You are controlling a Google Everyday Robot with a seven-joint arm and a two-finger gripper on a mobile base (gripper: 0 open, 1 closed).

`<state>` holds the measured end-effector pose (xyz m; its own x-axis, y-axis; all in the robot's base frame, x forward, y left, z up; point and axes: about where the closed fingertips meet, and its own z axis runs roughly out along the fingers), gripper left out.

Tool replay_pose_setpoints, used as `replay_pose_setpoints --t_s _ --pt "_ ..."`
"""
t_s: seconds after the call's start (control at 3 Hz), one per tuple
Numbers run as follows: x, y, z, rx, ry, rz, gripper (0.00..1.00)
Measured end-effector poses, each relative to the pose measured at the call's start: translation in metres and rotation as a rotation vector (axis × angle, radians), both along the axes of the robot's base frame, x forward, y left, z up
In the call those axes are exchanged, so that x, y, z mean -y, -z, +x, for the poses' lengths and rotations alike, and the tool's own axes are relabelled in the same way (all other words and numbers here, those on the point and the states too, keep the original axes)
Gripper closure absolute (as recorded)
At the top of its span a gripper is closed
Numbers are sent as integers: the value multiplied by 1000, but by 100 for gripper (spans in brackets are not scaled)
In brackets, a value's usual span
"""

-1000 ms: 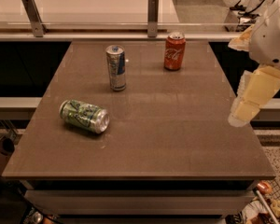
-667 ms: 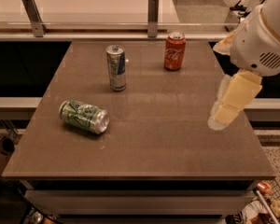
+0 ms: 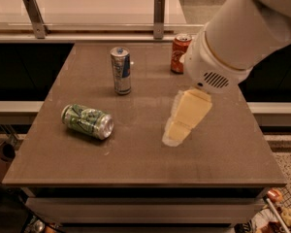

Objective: Place green can upright

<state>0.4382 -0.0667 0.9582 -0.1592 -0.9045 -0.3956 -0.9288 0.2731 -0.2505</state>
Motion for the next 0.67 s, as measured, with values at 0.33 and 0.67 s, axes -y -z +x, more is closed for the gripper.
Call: replay_pose_setpoints --t_s 0.33,0.67 --pt "-43 -3 -9 22 -26 -45 0" --pt "-86 -12 -14 50 -35 -121 0"
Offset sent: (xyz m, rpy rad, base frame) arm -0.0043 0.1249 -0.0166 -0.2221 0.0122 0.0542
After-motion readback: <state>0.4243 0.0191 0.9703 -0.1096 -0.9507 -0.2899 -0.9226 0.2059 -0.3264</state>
